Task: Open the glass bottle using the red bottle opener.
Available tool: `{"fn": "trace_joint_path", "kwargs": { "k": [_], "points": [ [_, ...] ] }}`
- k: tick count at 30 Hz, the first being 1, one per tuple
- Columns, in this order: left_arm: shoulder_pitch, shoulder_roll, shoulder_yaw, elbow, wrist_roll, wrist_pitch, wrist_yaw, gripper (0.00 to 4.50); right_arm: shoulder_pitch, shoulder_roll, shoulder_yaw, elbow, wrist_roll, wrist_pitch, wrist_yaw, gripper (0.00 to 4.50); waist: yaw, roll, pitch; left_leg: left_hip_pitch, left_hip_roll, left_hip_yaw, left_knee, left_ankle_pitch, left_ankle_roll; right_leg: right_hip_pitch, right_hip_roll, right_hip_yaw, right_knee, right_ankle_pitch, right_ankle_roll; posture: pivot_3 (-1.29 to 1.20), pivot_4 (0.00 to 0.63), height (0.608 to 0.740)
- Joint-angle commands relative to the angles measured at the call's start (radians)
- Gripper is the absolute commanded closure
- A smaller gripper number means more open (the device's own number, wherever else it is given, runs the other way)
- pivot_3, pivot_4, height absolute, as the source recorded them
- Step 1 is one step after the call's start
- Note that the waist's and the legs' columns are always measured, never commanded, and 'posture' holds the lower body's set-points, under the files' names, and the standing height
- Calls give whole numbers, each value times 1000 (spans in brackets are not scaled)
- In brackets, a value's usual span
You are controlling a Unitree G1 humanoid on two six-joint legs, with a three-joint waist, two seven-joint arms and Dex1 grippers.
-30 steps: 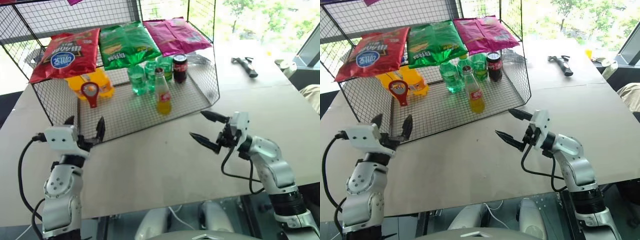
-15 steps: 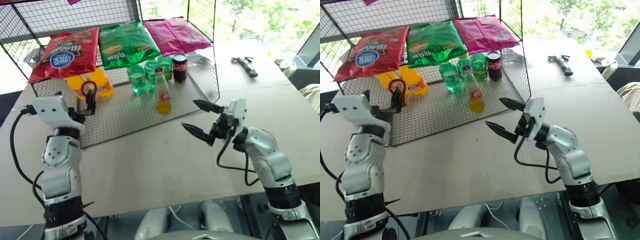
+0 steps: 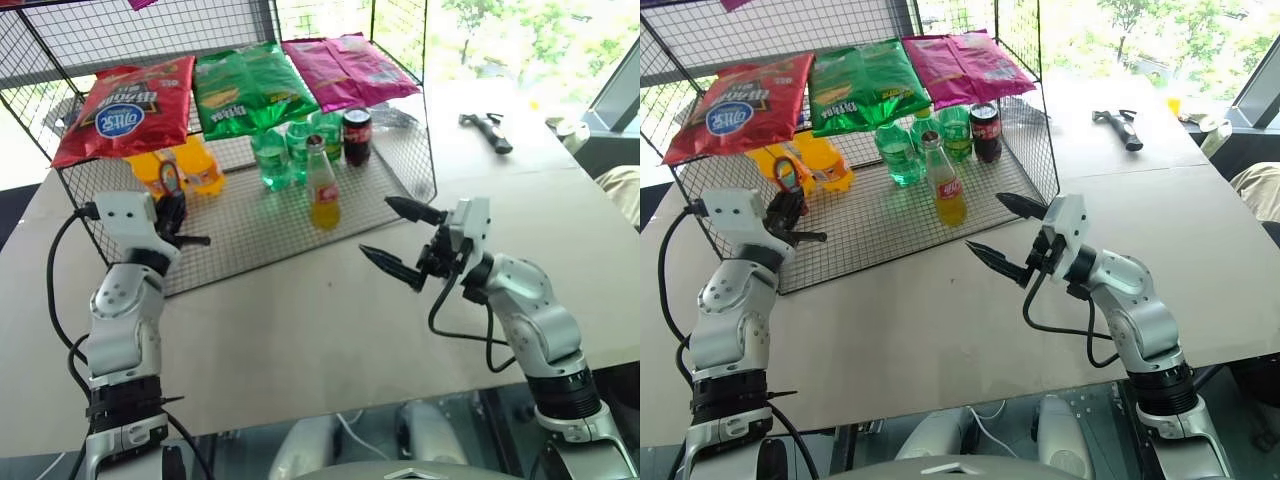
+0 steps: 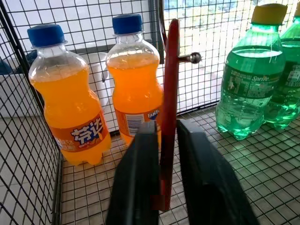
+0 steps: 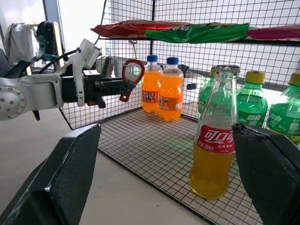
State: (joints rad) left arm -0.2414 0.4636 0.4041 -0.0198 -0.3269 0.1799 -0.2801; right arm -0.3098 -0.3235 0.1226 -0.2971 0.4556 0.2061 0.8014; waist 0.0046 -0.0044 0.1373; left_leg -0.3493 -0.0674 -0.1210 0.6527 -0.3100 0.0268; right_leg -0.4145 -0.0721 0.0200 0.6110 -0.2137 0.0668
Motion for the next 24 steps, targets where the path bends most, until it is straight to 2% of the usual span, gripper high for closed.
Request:
{"fn": "trace_joint_path", "kwargs": {
  "k": [1,12,16,24],
  "points": [
    [-6,-5,45,-64,-56,-14,-5,4436,-4,13,2,-14,-6,-33,0,0,-1,0,0,0,0,0,0,0,0,0,0,0,0,0,0,0,150,740],
    [47,-59,42,-215,-331,83,-128,4436,-8,23,2,3,-22,-50,2,0,1,-3,2,0,0,0,1,0,0,0,0,0,0,0,0,0,150,740],
    [69,-71,31,-256,-396,122,-141,4436,-12,21,1,7,-24,-53,3,0,11,-3,2,0,0,-1,1,0,0,0,0,-1,0,0,0,0,150,740],
    [82,-76,56,-269,-516,182,-143,4436,-10,22,9,4,-23,-38,-5,0,-7,-3,2,0,0,0,2,0,-1,0,1,0,2,0,0,0,150,740]
  ]
}}
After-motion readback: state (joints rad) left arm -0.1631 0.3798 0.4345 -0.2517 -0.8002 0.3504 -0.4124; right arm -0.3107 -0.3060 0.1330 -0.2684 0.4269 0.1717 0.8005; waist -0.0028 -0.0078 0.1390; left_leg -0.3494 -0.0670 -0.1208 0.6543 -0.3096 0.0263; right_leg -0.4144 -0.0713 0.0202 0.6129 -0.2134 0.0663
